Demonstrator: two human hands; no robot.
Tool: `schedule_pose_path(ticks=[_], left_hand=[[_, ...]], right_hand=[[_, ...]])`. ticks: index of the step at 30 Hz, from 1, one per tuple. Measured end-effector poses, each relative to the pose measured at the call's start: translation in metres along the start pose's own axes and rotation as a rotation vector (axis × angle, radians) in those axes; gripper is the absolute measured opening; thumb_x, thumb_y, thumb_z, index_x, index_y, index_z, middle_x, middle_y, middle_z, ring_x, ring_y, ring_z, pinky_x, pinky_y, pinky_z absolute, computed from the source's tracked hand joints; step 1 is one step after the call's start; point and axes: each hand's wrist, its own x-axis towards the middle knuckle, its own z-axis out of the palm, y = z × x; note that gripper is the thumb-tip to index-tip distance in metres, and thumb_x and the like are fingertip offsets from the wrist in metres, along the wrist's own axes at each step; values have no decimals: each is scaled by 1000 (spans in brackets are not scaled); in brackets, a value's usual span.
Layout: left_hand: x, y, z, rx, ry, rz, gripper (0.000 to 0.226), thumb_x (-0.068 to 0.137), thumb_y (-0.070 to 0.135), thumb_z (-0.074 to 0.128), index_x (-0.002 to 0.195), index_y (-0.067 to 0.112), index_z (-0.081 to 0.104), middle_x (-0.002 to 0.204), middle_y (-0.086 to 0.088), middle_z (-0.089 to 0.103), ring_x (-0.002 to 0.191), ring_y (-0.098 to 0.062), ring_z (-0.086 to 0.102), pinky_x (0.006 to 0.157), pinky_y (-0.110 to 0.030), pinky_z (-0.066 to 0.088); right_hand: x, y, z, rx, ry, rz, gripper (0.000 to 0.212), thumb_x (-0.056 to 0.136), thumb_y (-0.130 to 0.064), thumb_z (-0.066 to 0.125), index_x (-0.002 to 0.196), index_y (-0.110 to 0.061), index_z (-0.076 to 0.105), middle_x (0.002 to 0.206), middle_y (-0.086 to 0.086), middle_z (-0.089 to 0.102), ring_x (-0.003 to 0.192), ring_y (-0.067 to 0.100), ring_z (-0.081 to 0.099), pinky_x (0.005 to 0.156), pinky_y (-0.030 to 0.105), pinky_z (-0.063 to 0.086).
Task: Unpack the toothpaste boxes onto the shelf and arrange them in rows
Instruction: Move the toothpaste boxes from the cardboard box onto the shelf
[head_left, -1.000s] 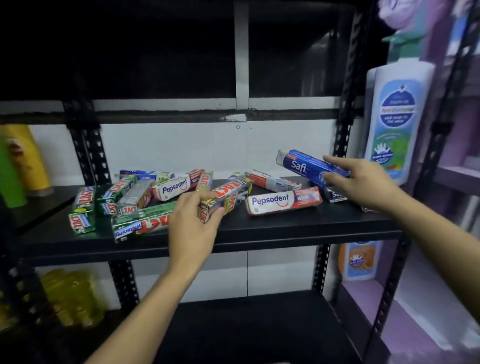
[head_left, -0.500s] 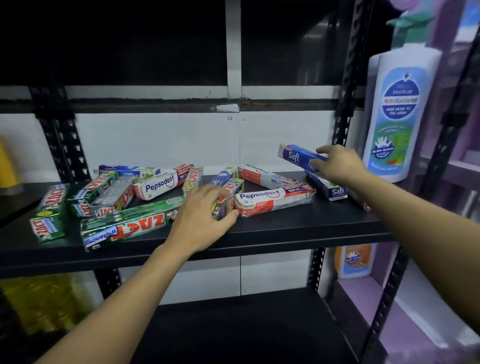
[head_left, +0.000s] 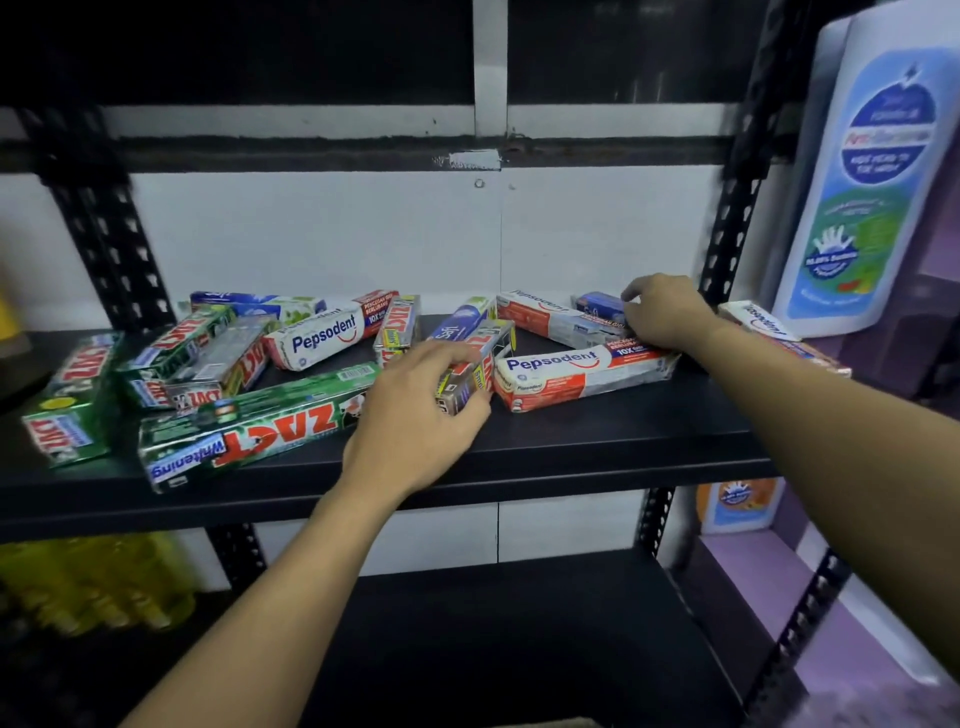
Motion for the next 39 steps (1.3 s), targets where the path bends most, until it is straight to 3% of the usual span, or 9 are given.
schedule_pose_path(ticks=[6, 11, 16, 19, 22, 26, 32, 35, 39], left_hand=[[0, 0, 0, 6, 4, 12, 34, 84, 34, 63, 118, 28, 67, 123, 12, 63, 115, -5, 55, 97, -22, 40], [-2, 3, 0, 12, 7, 10, 34, 85, 33, 64, 118, 28, 67, 126, 11, 63, 117, -6, 55, 97, -21, 40], [-2, 3, -2, 23, -9, 13, 35, 86, 31, 64, 120, 27, 66, 127, 10, 62, 117, -7, 54, 97, -23, 41], [-3, 4, -2, 44, -16, 24, 35, 86, 32, 62, 120, 26, 66, 127, 9, 63, 117, -9, 55, 99, -26, 43], [-3, 5, -2, 31, -16, 21, 37, 85, 36, 59, 120, 26, 66, 126, 8, 63, 117, -10, 56, 101, -32, 45], [-5, 8, -7, 35, -41, 6, 34, 88, 31, 67, 121, 26, 66, 129, 6, 61, 121, -12, 53, 101, -25, 38], [-25, 34, -22, 273, 59, 145, 45, 85, 47, 63, 125, 25, 62, 133, 7, 55, 121, -20, 46, 100, -40, 39], [-47, 53, -31, 348, 102, 205, 43, 84, 46, 62, 121, 25, 64, 127, 6, 58, 117, -22, 50, 96, -42, 38], [-94, 54, -31, 362, 80, 211, 35, 86, 41, 61, 113, 20, 68, 111, 2, 61, 97, -23, 56, 82, -41, 44]], right_hand=[[-4, 4, -10, 70, -19, -22, 29, 90, -15, 55, 114, -17, 69, 121, 9, 67, 110, 27, 58, 85, 27, 45], [-14, 11, -24, -75, -55, 55, 39, 88, -34, 60, 123, -16, 63, 122, 10, 64, 109, 30, 58, 80, 32, 45], [-26, 24, -28, 115, 44, 45, 52, 80, -41, 76, 125, -17, 62, 124, 9, 64, 112, 28, 58, 92, 35, 46], [-41, 32, -26, 118, 35, -11, 49, 86, -48, 68, 121, -15, 66, 124, 10, 66, 113, 29, 58, 92, 35, 45], [-56, 35, -29, 102, -7, -36, 46, 93, -50, 58, 127, -19, 64, 127, 11, 64, 112, 30, 58, 83, 31, 41], [-85, 32, -33, 61, 81, -124, 43, 94, -44, 56, 132, -24, 59, 118, 13, 68, 89, 27, 60, 74, 29, 40], [-155, 5, -30, 148, 186, -384, 39, 90, -31, 62, 128, -21, 61, 129, -3, 64, 122, 20, 55, 104, 34, 41], [-189, -10, -12, 165, 179, -456, 40, 90, -34, 62, 128, -24, 61, 127, -5, 65, 121, 20, 55, 103, 36, 43], [-232, -24, 29, 140, 152, -511, 40, 89, -33, 63, 126, -22, 62, 128, -3, 63, 120, 26, 52, 103, 38, 40]])
